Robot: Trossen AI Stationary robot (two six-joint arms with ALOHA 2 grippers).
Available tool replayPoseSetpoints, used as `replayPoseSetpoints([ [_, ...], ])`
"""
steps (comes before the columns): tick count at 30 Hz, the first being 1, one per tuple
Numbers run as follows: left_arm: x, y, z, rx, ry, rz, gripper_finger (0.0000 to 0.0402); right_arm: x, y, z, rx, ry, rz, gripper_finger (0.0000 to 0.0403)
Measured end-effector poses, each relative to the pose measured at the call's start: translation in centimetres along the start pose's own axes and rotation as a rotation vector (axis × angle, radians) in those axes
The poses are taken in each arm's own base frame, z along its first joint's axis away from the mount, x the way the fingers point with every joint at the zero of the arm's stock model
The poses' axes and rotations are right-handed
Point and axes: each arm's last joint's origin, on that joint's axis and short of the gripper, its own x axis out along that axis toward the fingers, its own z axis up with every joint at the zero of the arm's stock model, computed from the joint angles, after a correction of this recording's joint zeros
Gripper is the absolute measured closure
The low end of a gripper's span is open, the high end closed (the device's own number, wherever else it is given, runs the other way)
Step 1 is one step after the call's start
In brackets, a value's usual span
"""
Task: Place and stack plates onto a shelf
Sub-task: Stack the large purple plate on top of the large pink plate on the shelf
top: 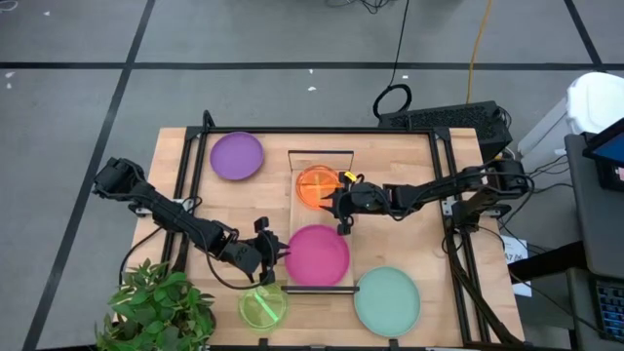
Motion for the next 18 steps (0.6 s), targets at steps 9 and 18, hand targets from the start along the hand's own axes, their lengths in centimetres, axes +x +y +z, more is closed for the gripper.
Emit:
replayPoseSetpoints([
  [9, 0.1, 0.5, -0.4, 0.018, 0.031, 0.055, 0.0321, -2.3, -0.2, 1.8, 0.041, -0.059, 0.004, 0.0292],
  [18, 0.2, 2.7, 0.4, 0.027, 0.082, 0.074, 0.0321, -7.2, -0.7, 3.5, 0.091, -0.062, 0.037, 0.0297],
])
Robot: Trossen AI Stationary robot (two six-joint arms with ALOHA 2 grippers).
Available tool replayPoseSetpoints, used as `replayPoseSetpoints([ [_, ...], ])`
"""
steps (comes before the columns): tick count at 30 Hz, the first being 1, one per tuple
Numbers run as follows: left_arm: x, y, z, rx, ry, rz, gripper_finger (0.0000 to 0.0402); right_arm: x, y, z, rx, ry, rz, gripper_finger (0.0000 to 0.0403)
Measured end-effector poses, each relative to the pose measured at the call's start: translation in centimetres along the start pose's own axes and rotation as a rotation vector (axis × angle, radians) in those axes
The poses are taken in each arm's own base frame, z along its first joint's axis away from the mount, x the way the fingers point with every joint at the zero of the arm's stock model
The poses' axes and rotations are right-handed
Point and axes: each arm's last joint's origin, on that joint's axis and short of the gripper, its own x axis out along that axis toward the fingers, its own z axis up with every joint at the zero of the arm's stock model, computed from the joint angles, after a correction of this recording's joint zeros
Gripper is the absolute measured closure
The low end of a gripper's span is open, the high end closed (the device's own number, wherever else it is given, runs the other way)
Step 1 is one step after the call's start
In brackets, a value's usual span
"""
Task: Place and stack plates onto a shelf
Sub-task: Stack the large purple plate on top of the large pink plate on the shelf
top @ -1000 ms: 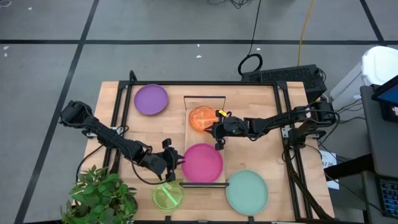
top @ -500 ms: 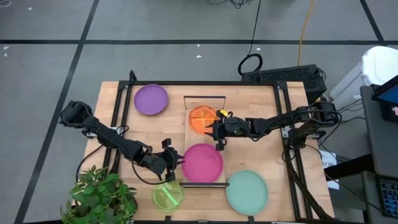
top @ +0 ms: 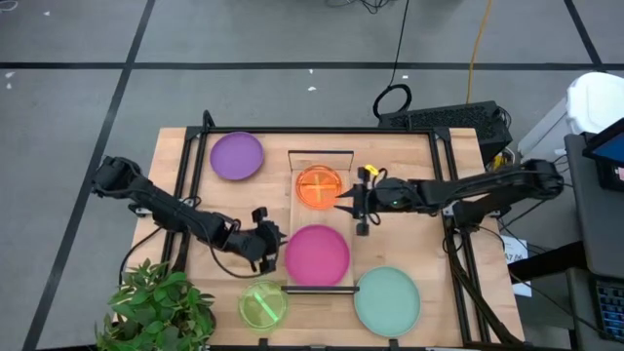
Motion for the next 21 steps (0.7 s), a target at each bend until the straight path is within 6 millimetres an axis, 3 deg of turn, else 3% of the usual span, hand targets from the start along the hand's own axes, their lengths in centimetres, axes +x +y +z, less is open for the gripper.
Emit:
replayPoseSetpoints([
  [10, -2.7, 5.1, 2.0, -0.071, -0.019, 0.096, 0.0321, -4.4, -0.5, 0.8, 0.076, 0.006, 0.019, 0.0298],
  [21, -2.0, 10.6, 2.0, -0.130, 0.076, 0.254, 0.0321, -6.1, -0.8, 0.5, 0.162, 0.045, 0.022, 0.0298],
])
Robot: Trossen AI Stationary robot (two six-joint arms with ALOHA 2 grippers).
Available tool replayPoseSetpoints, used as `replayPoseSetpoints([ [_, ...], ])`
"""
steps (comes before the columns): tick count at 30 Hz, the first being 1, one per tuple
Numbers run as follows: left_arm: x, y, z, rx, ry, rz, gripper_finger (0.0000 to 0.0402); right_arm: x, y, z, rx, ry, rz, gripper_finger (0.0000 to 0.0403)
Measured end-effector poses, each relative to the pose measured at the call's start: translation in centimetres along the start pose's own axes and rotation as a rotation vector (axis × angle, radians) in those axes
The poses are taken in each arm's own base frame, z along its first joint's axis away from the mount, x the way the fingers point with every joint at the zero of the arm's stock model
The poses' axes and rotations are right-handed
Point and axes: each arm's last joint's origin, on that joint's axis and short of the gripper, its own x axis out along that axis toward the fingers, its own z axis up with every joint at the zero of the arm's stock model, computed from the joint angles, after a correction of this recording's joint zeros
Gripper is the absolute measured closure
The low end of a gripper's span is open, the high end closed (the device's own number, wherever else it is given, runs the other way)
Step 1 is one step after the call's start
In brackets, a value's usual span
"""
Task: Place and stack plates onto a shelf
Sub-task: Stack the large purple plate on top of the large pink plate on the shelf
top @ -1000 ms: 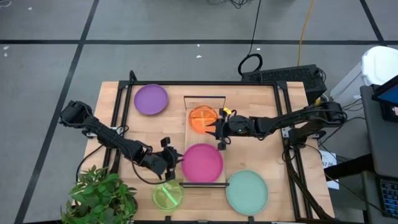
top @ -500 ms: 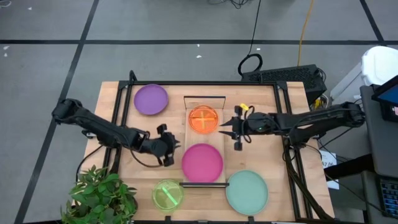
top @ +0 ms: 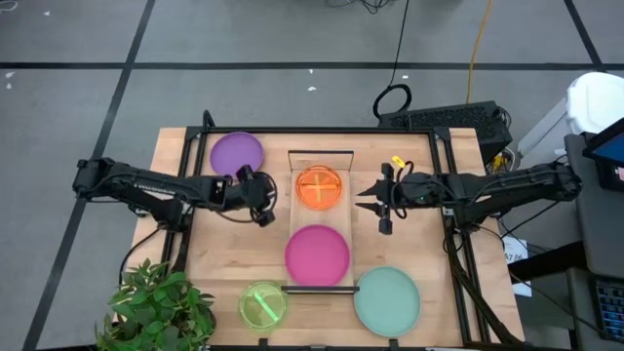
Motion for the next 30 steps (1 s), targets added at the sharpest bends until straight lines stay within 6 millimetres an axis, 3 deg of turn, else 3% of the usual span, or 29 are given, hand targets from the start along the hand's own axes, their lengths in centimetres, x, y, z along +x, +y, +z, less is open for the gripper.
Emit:
replayPoseSetpoints([
  [14, 1.2, 3.7, -1.1, -0.016, 0.162, 0.139, 0.0321, 0.0, 0.0, -0.7, 0.048, 0.072, -0.003, 0.0298],
  [23, 2.9, 7.0, -4.9, -0.196, 0.304, 0.305, 0.0321, -0.1, 0.2, -0.9, 0.061, 0.091, 0.007, 0.0298],
  [30, 3.7, 7.6, -6.4, -0.214, 0.294, 0.320, 0.0321, -0.1, 0.2, -0.8, 0.046, 0.081, 0.008, 0.0298],
])
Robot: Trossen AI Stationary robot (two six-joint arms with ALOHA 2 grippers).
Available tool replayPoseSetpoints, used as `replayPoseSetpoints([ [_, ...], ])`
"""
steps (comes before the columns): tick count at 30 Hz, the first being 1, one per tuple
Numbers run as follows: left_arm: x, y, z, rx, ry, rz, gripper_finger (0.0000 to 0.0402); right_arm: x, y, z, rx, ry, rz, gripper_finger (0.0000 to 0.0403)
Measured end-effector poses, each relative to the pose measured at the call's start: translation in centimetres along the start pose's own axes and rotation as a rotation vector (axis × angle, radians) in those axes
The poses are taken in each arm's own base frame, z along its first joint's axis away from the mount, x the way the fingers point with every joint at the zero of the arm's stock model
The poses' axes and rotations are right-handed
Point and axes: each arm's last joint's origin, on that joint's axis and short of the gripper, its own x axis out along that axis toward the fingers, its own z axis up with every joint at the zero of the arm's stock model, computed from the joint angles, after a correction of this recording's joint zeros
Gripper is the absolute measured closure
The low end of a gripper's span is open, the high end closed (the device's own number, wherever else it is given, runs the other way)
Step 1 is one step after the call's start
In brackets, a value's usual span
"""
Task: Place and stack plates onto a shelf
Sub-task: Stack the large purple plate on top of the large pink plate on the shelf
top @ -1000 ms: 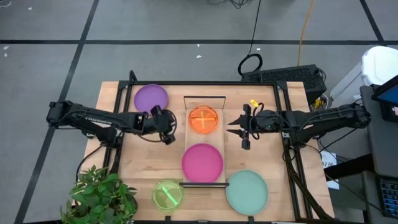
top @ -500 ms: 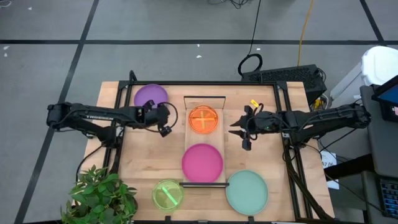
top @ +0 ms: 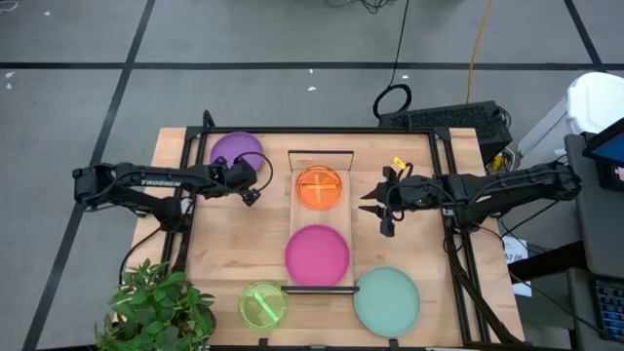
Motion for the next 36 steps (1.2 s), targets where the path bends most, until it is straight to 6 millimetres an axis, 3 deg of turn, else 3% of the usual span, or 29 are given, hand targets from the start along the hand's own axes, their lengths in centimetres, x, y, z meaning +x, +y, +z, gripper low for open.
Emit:
replayPoseSetpoints([
  [10, -0.1, 0.1, 0.4, 0.011, -0.017, -0.003, 0.0303, 0.0, 0.0, 0.1, -0.021, -0.011, 0.000, 0.0298],
  [20, 0.5, 0.8, 0.6, 0.034, 0.003, 0.026, 0.0176, 0.0, 0.0, 0.1, -0.047, -0.011, 0.000, 0.0298],
  [23, 0.6, 0.7, 0.7, 0.027, -0.021, 0.019, 0.0153, 0.0, -0.1, 0.1, -0.045, -0.012, -0.003, 0.0298],
  [36, 1.7, 0.4, 0.2, 0.059, -0.002, 0.026, 0.0149, 0.0, -0.1, 0.1, -0.037, -0.011, -0.005, 0.0298],
])
